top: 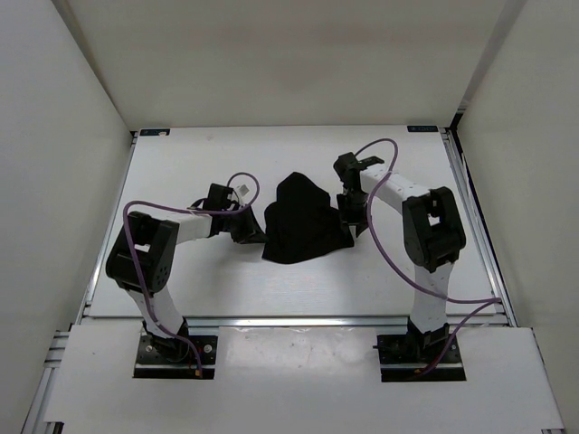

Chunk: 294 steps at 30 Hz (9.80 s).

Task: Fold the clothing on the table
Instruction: Flatten the skirt out, then fold the skirt

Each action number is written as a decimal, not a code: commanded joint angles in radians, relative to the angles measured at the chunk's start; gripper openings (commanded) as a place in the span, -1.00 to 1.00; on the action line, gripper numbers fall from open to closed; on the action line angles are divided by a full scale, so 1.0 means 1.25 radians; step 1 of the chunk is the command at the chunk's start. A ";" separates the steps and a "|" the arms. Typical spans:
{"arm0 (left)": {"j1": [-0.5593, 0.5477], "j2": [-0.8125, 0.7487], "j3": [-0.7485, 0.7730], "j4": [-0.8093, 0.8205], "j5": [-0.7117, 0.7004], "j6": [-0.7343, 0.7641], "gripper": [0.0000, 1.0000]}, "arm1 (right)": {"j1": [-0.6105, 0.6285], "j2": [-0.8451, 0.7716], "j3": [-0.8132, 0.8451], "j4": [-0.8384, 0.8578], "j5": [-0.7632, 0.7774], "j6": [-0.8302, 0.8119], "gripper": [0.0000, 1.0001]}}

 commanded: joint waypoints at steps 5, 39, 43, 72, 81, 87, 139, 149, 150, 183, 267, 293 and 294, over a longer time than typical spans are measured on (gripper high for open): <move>0.008 -0.057 -0.019 -0.002 0.012 0.006 -0.47 | -0.009 0.039 0.061 0.026 -0.007 -0.020 -0.22; 0.069 -0.096 -0.068 0.009 0.015 0.002 -0.46 | -0.078 -0.300 0.310 0.211 -0.348 0.013 -1.00; 0.064 -0.098 -0.067 0.009 0.017 0.002 -0.46 | -0.030 -0.331 0.265 0.202 -0.179 0.024 -1.00; 0.077 -0.151 -0.100 -0.005 0.020 0.002 -0.46 | 0.013 -0.091 0.472 -0.060 0.198 0.014 -1.00; 0.089 -0.173 -0.106 -0.014 0.019 0.008 -0.46 | 0.171 0.026 0.745 -0.005 -0.047 -0.025 -1.00; 0.095 -0.183 -0.121 -0.011 0.019 0.018 -0.46 | 0.096 -0.160 0.502 0.138 -0.008 0.013 -1.00; -0.050 -0.009 -0.087 0.312 -0.004 -0.102 -0.18 | -0.133 -0.632 -0.614 0.392 -0.225 0.240 -0.99; -0.052 -0.008 -0.063 0.224 -0.050 -0.022 -0.13 | -0.138 -0.606 -0.601 0.399 -0.237 0.229 -1.00; -0.056 -0.001 -0.066 0.222 -0.059 -0.022 -0.12 | -0.141 -0.604 -0.600 0.400 -0.239 0.229 -0.99; 0.111 -0.081 0.182 0.448 0.278 -0.400 -1.00 | -0.240 -0.469 -0.109 0.342 -0.193 0.068 -0.99; 0.031 -0.094 -0.076 0.324 0.190 -0.478 -1.00 | -0.350 -0.550 -0.439 0.185 -0.457 0.088 -1.00; 0.099 0.074 0.036 0.654 0.025 -0.678 -0.02 | -0.339 -0.371 -0.228 0.420 -0.359 0.010 -0.35; 0.100 0.049 0.024 0.658 0.026 -0.673 -0.07 | -0.303 -0.368 -0.219 0.389 -0.349 -0.005 -0.38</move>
